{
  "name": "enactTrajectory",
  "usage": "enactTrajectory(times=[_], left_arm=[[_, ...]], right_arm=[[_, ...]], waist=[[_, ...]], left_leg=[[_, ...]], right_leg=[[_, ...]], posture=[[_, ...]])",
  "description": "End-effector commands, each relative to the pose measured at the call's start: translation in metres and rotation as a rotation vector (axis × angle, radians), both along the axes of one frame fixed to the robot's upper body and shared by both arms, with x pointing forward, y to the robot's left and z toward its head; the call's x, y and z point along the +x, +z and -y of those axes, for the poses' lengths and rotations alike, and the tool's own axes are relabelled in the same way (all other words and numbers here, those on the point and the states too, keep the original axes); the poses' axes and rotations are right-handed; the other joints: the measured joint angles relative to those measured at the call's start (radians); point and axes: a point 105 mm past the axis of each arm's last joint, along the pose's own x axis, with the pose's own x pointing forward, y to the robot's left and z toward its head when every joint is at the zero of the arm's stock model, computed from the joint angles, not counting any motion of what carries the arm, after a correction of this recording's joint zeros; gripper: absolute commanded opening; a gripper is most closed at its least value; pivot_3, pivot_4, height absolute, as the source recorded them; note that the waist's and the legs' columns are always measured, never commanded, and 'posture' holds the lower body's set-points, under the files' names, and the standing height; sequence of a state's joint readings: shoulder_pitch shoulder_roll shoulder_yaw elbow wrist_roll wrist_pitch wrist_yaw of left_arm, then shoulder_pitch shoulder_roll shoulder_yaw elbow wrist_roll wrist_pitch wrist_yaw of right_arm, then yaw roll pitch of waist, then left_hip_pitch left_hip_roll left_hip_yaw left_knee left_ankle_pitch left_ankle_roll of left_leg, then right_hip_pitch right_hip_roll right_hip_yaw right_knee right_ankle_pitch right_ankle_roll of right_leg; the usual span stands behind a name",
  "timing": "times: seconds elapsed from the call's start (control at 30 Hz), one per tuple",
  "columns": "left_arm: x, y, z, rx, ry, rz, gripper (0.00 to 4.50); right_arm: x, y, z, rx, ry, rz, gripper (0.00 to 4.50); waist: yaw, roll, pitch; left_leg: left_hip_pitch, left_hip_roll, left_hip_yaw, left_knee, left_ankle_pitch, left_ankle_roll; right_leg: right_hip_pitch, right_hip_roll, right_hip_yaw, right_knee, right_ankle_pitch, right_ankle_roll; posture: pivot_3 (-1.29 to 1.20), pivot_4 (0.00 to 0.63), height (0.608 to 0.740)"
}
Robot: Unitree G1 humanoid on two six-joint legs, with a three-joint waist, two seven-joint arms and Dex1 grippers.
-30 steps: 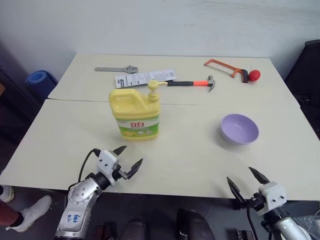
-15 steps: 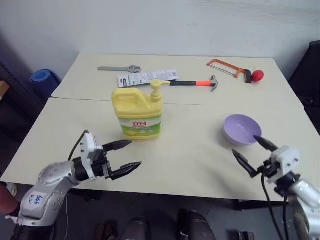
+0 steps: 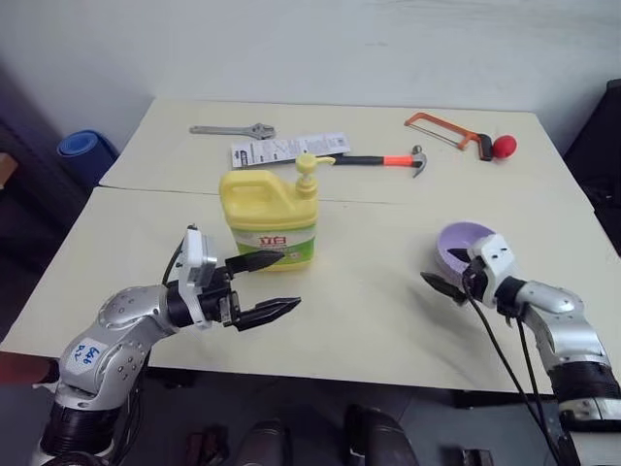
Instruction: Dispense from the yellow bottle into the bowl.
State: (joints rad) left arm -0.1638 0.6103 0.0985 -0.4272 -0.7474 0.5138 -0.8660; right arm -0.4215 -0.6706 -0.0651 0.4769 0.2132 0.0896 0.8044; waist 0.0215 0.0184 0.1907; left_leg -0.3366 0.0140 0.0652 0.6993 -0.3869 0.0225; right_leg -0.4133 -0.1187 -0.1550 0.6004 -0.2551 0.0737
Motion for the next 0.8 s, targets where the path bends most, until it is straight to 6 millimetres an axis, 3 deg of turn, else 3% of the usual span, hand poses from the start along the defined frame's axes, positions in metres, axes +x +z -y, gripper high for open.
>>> enactTrajectory(times=[0.03,0.2,0.33,0.4,0.5,0.67,0.8], left_arm=[[-0.005,0.009,0.0,0.003,0.002,0.044,4.5],[-0.002,0.011,-0.003,0.002,0.026,0.057,4.5],[0.002,0.023,-0.005,-0.027,0.042,0.073,4.5],[0.001,0.039,-0.007,-0.077,0.031,0.071,4.5],[0.003,0.08,-0.012,-0.172,0.004,0.095,4.31],[0.019,0.115,-0.011,-0.12,0.013,0.189,2.97],[0.043,0.129,0.0,-0.069,0.03,0.23,1.72]], right_arm=[[0.003,0.005,-0.001,-0.006,-0.001,0.014,3.28],[0.001,0.007,-0.007,-0.01,0.025,0.019,1.43],[-0.001,0.022,-0.013,-0.063,0.095,0.062,0.02],[-0.001,0.042,-0.025,-0.059,0.156,0.112,0.02],[-0.007,0.084,-0.059,-0.076,0.325,0.167,0.0],[-0.009,0.124,-0.103,-0.127,0.469,0.196,0.0],[-0.006,0.139,-0.126,-0.141,0.529,0.157,0.0]], waist=[[0.001,0.0,0.0],[-0.001,0.0,0.0],[-0.001,0.0,0.0],[-0.001,0.0,0.0],[-0.002,0.0,0.004],[-0.01,0.0,0.005],[-0.001,-0.001,0.005]], left_leg=[[0.0,0.0,0.0,0.0,0.0,0.0],[0.0,0.001,0.0,0.0,0.001,-0.001],[0.0,0.001,0.0,0.0,0.001,-0.001],[0.0,0.001,0.0,0.0,0.001,-0.001],[0.0,0.001,-0.001,0.0,0.001,-0.002],[0.001,0.001,-0.001,-0.001,0.002,-0.003],[-0.001,0.001,-0.001,0.0,0.002,-0.003]], right_leg=[[0.0,0.0,0.0,0.0,0.0,0.0],[0.0,0.001,0.001,0.001,0.0,0.0],[0.0,0.001,0.001,0.001,0.0,0.0],[0.0,0.001,0.001,0.001,0.0,0.0],[0.0,0.001,0.002,0.001,0.0,-0.001],[-0.001,0.003,0.002,0.001,0.001,-0.001],[-0.001,0.004,0.001,0.001,0.001,-0.001]], posture=[[0.0,0.15,0.74],[0.0,0.15,0.74],[0.0,0.15,0.74],[0.0,0.15,0.74],[0.0,0.15,0.74],[0.0,0.15,0.74],[0.0,0.15,0.74]])
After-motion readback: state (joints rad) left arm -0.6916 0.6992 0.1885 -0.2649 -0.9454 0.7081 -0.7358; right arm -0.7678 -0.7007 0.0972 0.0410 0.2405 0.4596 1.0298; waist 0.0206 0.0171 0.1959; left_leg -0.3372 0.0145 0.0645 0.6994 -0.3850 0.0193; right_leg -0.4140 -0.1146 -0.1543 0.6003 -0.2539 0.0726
